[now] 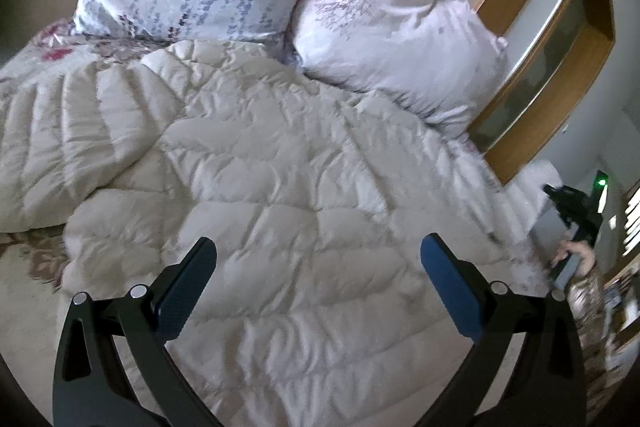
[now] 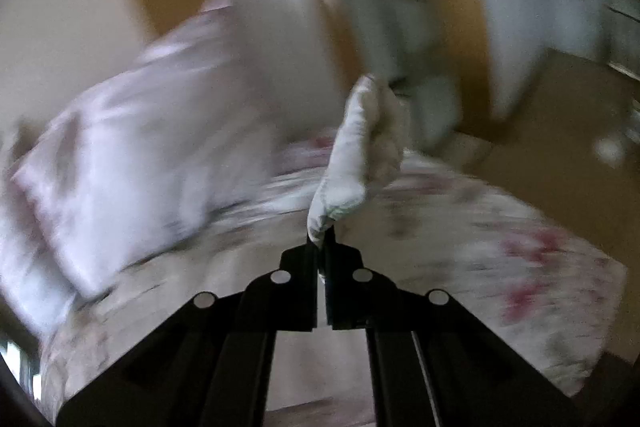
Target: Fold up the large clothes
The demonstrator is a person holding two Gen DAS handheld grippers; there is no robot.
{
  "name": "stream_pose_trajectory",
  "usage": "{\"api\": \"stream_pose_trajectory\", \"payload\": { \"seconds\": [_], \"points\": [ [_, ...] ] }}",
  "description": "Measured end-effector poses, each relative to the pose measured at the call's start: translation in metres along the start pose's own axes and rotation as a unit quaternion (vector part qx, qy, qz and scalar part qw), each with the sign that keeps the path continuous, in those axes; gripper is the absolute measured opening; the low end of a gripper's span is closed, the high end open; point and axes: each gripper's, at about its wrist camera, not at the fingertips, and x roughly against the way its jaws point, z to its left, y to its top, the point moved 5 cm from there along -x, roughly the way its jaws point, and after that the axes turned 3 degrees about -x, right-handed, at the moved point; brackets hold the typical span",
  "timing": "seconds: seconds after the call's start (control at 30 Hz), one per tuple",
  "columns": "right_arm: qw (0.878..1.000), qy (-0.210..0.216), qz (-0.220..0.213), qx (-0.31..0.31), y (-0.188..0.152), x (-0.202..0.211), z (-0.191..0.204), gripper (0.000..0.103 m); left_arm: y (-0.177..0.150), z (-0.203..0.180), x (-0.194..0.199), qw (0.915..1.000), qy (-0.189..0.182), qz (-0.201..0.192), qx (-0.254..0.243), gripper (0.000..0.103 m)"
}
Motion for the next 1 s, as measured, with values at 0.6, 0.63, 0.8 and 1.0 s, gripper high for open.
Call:
{"api": "stream_pose_trajectory", "payload": {
  "seconds": [0.6, 0.63, 0.8, 1.0],
  "points": [
    [0.911, 0.252, 0.270, 0.185, -0.216, 0.004, 0.251, 0.053, 0.032, -0.011, -0.059, 0.9816, -0.120, 0.039, 0.143, 0.087],
    [0.911, 0.250, 0.274, 0.181, -0.216, 0.006, 0.248, 0.076, 0.032, -0.011, -0.065, 0.9796, -0.123, 0.046, 0.152, 0.086],
    [0.908, 0.273, 0.305, 0.093, -0.195, 0.026, 0.204, 0.081, 0.030, -0.012, -0.093, 0.9697, -0.129, 0.073, 0.194, 0.078],
    [0.912, 0.234, 0.335, -0.044, -0.179, 0.003, 0.142, 0.081, 0.038, 0.009, -0.113, 0.9673, -0.083, 0.062, 0.232, 0.064]
  ]
}}
